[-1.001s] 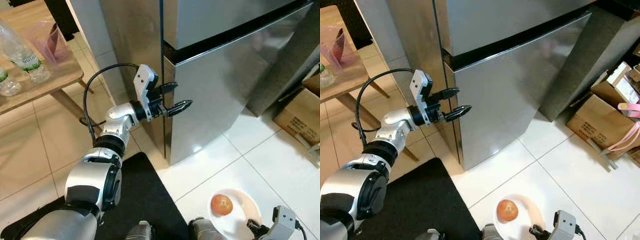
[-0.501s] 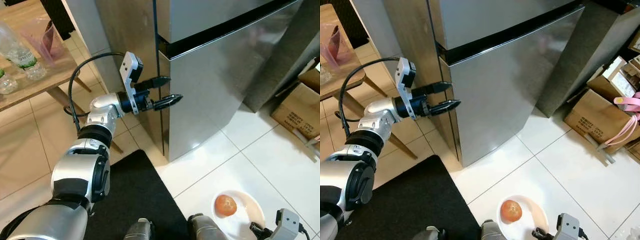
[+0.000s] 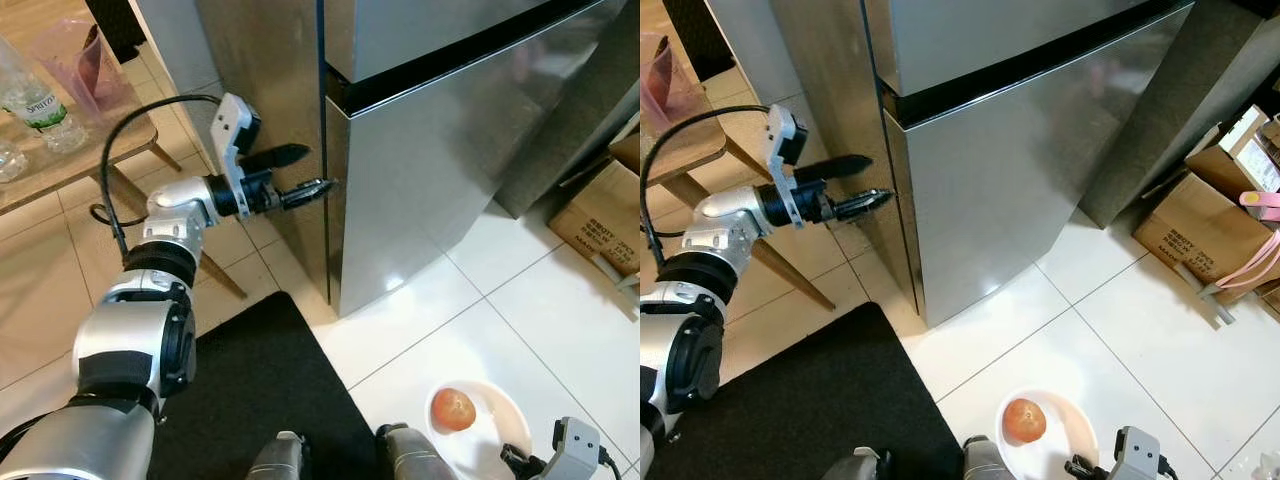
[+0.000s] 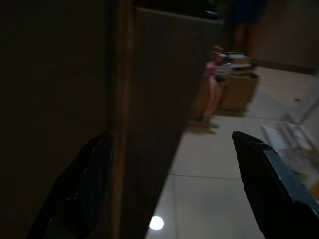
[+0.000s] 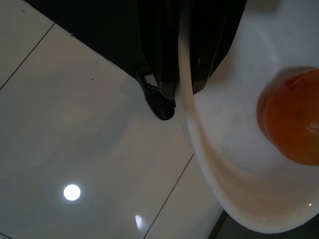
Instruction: Restocking fridge
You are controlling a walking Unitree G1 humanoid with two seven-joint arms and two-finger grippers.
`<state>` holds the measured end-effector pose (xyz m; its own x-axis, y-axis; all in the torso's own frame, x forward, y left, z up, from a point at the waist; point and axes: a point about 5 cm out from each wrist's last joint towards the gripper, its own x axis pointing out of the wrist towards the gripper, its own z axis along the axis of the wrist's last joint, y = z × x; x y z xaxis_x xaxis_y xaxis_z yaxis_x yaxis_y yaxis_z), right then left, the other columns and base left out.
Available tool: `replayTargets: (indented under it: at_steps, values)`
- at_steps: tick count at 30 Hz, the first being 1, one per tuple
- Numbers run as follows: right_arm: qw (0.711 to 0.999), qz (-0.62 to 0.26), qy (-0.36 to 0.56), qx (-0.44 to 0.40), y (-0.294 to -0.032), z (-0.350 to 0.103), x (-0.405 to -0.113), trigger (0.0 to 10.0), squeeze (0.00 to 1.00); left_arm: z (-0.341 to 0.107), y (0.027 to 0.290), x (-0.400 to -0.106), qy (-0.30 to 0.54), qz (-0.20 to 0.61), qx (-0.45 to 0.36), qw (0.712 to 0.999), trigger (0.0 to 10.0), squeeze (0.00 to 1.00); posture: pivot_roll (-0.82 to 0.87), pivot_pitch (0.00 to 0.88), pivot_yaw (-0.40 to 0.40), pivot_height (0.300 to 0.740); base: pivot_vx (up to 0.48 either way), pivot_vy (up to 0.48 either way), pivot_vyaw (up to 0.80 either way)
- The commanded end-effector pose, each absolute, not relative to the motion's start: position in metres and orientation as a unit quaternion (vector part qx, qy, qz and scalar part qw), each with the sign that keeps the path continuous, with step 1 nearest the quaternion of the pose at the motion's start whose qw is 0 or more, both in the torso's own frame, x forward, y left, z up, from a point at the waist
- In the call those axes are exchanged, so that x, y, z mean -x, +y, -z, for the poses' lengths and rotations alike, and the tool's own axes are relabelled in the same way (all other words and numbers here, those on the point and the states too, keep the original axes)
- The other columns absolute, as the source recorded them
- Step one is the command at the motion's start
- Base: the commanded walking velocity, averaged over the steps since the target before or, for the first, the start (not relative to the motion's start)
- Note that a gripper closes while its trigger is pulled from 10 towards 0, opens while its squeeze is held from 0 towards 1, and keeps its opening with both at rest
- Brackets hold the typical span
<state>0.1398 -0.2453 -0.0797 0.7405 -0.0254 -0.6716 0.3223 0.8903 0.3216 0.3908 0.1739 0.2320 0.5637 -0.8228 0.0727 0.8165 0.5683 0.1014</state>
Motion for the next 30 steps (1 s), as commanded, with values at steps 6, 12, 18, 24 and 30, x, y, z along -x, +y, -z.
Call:
replayTargets:
  at_steps: [6,12,18,24,30]
  values:
    - [0.875,0.085,0.416,-0.232,-0.226,0.099,-0.101,10.0,0.00,-0.230,0.159,-0.392,-0.091,0.459,0.011,0.884,10.0,0.00,-0.13,0.286,0.032,0.740,0.000,0.000,0.00]
    - [0.874,0.086,0.417,-0.233,-0.225,0.099,-0.097,10.0,0.00,-0.240,0.147,-0.395,-0.117,0.460,0.032,0.880,10.0,0.00,-0.14,0.296,0.031,0.740,0.000,0.000,0.00]
    - [0.875,0.086,0.416,-0.233,-0.225,0.099,-0.095,10.0,0.00,-0.246,0.141,-0.397,-0.124,0.451,0.024,0.883,10.0,0.00,-0.14,0.306,0.038,0.740,0.000,0.000,0.00]
    - [0.874,0.088,0.415,-0.235,-0.224,0.100,-0.090,10.0,0.00,-0.251,0.138,-0.400,-0.126,0.443,0.017,0.887,10.0,0.00,-0.14,0.326,0.045,0.740,0.000,0.000,0.00]
    - [0.873,0.088,0.416,-0.239,-0.221,0.101,-0.086,10.0,0.00,-0.250,0.125,-0.399,-0.121,0.465,0.010,0.877,10.0,0.00,-0.14,0.342,0.054,0.740,0.000,0.000,0.00]
